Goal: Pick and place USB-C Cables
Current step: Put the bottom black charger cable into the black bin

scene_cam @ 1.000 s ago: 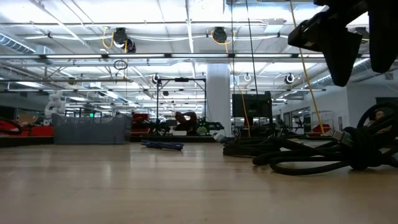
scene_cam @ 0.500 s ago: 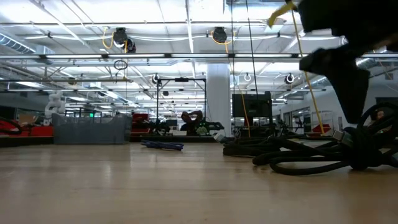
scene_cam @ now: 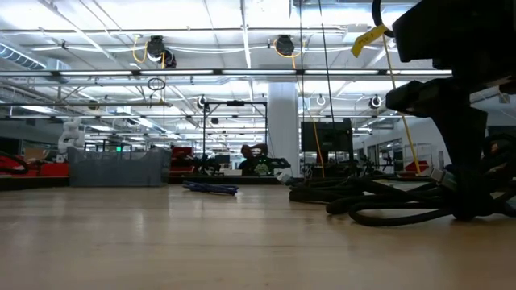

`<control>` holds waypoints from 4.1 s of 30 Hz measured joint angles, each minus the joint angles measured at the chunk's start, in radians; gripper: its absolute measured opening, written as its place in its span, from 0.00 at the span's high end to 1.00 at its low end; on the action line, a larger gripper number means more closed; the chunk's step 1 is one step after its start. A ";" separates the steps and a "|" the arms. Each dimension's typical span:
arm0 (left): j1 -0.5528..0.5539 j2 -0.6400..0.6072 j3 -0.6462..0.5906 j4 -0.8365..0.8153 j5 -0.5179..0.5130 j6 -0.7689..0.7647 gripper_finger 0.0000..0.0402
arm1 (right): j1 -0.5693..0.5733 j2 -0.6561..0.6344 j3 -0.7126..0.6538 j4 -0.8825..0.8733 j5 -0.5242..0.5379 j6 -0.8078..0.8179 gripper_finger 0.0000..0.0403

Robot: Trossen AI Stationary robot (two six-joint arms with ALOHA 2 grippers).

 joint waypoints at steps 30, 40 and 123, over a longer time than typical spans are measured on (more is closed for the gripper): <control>0.000 0.000 0.000 0.027 0.000 -0.003 0.91 | -0.060 -0.260 0.001 0.000 0.081 -0.005 0.94; 0.000 0.000 0.000 0.087 -0.004 0.007 0.91 | -0.105 -0.425 0.001 0.012 0.212 -0.092 0.94; 0.044 0.278 0.011 0.236 -0.311 0.368 0.74 | -0.251 -0.460 0.002 0.121 0.235 -0.235 0.93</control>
